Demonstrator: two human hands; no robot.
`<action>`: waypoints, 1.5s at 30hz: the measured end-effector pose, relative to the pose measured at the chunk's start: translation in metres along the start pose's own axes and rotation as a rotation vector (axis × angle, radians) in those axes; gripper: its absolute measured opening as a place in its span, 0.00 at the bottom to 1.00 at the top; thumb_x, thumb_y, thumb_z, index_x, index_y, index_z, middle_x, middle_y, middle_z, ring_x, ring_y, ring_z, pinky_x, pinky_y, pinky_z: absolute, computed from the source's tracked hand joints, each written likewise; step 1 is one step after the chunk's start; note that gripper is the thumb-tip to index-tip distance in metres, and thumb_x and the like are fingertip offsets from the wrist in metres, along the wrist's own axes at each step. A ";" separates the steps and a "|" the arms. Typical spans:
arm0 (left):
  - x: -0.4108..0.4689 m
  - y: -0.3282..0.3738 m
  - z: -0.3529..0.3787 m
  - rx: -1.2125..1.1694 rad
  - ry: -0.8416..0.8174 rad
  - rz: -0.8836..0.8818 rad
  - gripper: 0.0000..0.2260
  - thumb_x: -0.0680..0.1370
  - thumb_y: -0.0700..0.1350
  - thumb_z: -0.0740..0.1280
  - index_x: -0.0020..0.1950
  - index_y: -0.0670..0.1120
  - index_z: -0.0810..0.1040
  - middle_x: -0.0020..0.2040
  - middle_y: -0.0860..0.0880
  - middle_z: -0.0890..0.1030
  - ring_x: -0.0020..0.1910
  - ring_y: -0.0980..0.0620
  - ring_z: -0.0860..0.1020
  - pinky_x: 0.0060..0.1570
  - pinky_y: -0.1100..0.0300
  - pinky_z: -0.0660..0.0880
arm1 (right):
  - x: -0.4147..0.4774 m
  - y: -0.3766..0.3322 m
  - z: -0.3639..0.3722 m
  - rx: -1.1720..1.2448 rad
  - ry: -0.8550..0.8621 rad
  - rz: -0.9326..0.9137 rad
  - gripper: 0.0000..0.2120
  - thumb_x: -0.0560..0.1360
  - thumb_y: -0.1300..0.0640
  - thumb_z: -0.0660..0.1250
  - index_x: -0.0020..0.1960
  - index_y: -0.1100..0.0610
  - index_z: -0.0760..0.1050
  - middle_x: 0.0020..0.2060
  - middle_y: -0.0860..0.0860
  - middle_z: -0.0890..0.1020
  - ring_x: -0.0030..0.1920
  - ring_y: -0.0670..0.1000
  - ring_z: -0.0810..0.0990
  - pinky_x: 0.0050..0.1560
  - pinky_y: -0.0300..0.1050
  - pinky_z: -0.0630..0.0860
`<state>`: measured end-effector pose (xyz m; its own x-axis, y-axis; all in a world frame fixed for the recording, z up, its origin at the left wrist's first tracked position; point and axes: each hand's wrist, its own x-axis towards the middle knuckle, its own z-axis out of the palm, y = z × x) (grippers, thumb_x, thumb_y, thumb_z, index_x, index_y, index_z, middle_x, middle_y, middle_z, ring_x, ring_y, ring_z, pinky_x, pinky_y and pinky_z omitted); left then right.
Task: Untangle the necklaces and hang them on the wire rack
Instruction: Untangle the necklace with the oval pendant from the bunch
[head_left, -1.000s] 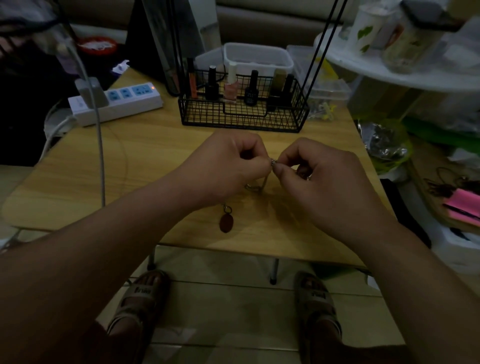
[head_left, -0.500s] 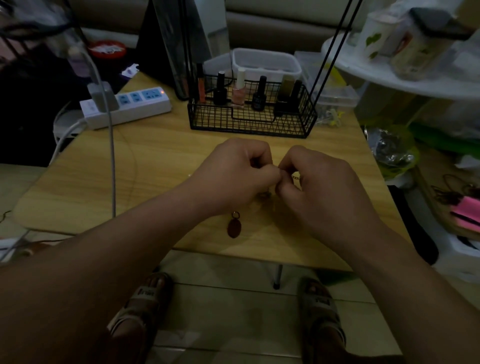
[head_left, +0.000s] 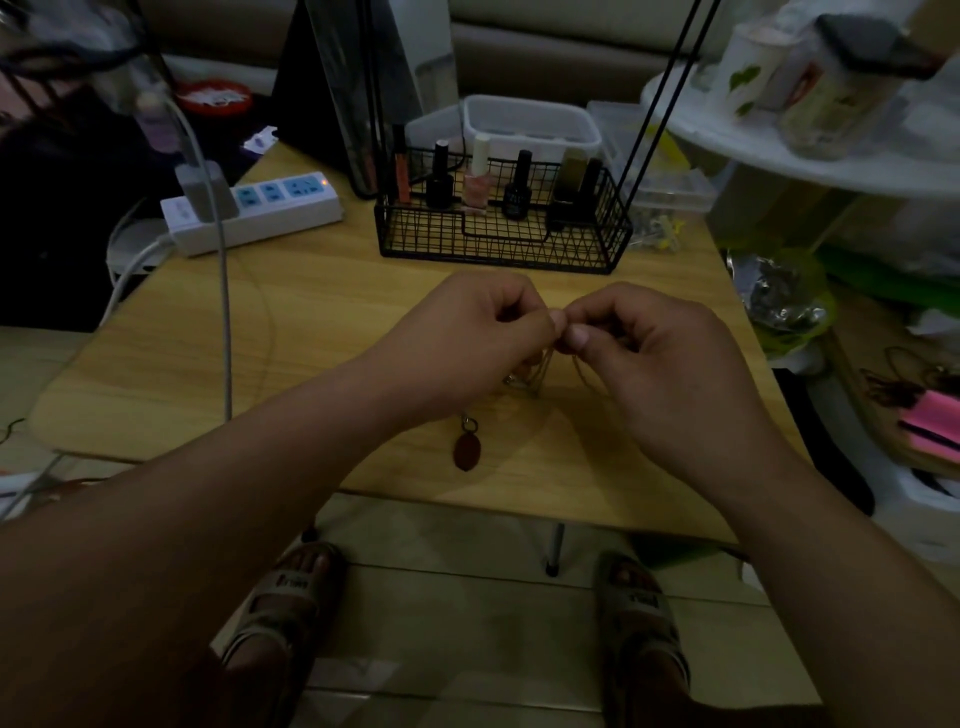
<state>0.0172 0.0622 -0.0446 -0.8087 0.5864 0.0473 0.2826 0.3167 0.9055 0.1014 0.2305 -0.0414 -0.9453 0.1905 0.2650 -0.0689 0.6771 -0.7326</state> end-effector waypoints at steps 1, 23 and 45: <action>0.000 0.000 -0.001 0.010 0.000 0.004 0.08 0.82 0.51 0.69 0.49 0.48 0.83 0.41 0.50 0.85 0.42 0.54 0.84 0.47 0.52 0.82 | 0.001 0.000 -0.001 0.039 0.004 0.013 0.05 0.80 0.57 0.71 0.51 0.47 0.84 0.43 0.41 0.85 0.47 0.39 0.82 0.43 0.31 0.76; 0.005 0.002 -0.010 0.082 0.149 0.012 0.03 0.76 0.46 0.73 0.44 0.48 0.81 0.35 0.50 0.83 0.32 0.58 0.78 0.32 0.57 0.78 | 0.008 -0.015 0.023 -0.153 0.121 -0.038 0.04 0.79 0.56 0.71 0.49 0.47 0.80 0.37 0.39 0.80 0.41 0.38 0.79 0.36 0.31 0.73; -0.003 0.011 -0.012 -0.343 -0.046 -0.243 0.06 0.82 0.42 0.69 0.50 0.40 0.81 0.39 0.46 0.85 0.36 0.47 0.83 0.39 0.55 0.84 | 0.003 -0.023 0.023 -0.096 0.205 -0.003 0.02 0.78 0.56 0.69 0.48 0.49 0.78 0.38 0.42 0.81 0.41 0.41 0.80 0.36 0.33 0.74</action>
<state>0.0163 0.0554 -0.0296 -0.8045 0.5602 -0.1973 -0.1084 0.1880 0.9762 0.0934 0.1995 -0.0382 -0.8598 0.3222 0.3962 -0.0318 0.7405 -0.6713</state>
